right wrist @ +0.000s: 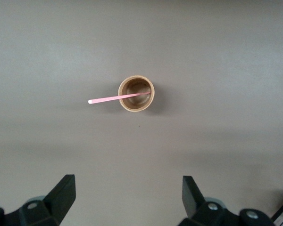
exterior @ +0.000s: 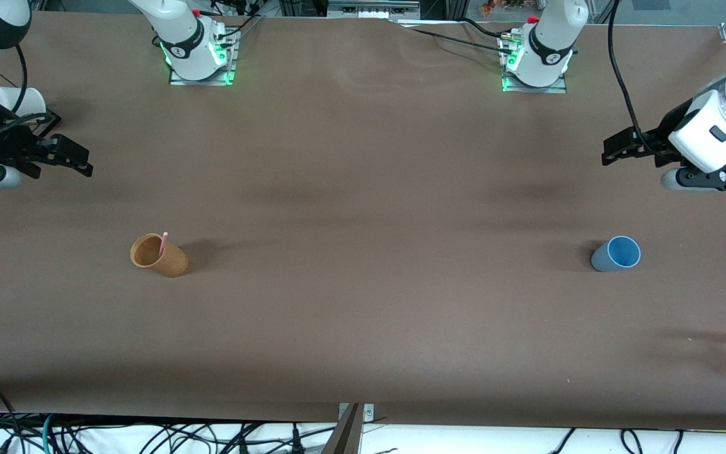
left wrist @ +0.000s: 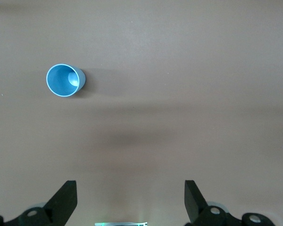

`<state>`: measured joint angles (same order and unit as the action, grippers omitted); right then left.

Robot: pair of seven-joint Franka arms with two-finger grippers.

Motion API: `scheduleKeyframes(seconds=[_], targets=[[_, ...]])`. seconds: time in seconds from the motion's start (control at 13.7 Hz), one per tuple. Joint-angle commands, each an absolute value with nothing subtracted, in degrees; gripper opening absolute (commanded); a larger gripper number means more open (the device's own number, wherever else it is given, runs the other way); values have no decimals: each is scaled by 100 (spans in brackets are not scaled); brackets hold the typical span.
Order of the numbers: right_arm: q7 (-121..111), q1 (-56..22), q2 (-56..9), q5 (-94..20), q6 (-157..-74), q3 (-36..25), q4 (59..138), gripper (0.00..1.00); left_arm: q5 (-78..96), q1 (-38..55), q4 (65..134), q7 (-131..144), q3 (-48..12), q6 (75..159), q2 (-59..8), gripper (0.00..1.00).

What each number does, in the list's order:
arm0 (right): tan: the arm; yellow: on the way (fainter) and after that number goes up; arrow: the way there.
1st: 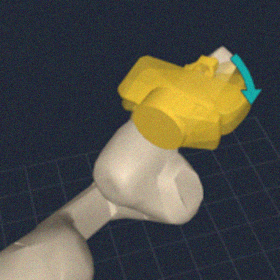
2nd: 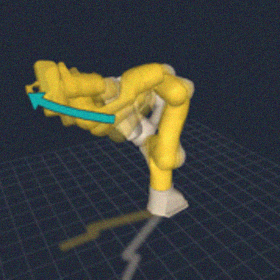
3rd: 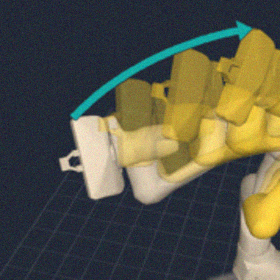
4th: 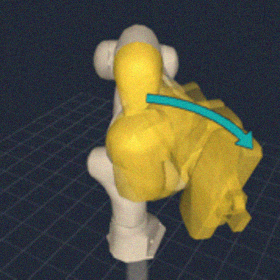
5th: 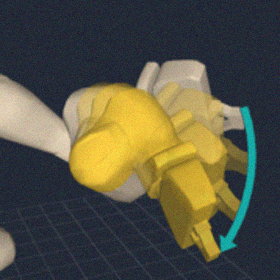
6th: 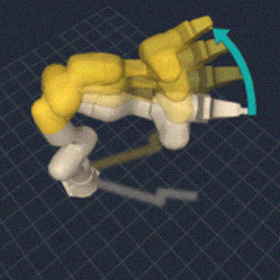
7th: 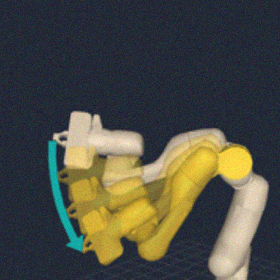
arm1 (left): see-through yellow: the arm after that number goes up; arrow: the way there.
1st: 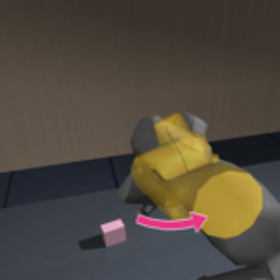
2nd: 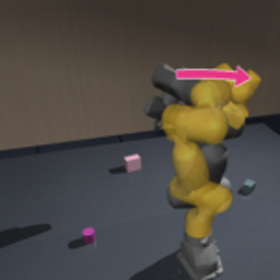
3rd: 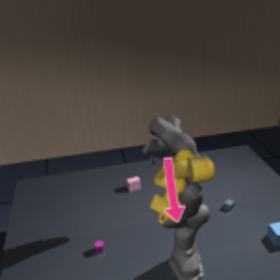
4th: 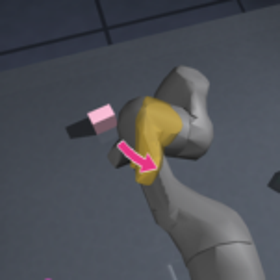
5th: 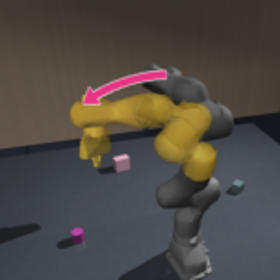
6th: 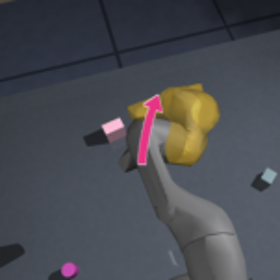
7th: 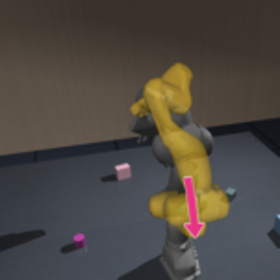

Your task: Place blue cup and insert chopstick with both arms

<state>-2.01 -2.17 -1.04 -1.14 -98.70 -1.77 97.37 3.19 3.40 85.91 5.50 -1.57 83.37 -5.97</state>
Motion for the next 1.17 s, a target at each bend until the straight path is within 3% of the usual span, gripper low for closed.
scheduleKeyframes(seconds=[0.0, 1.1], targets=[[-185, -158, -53, -141, -9914, -141, 9800, 100, 422, 316, 8604, 483, -167, 8411, -598, 100], [-281, -167, -123, -141, -9888, -114, 9756, 100, 422, 325, 8604, 483, -185, 8438, -598, 100]])
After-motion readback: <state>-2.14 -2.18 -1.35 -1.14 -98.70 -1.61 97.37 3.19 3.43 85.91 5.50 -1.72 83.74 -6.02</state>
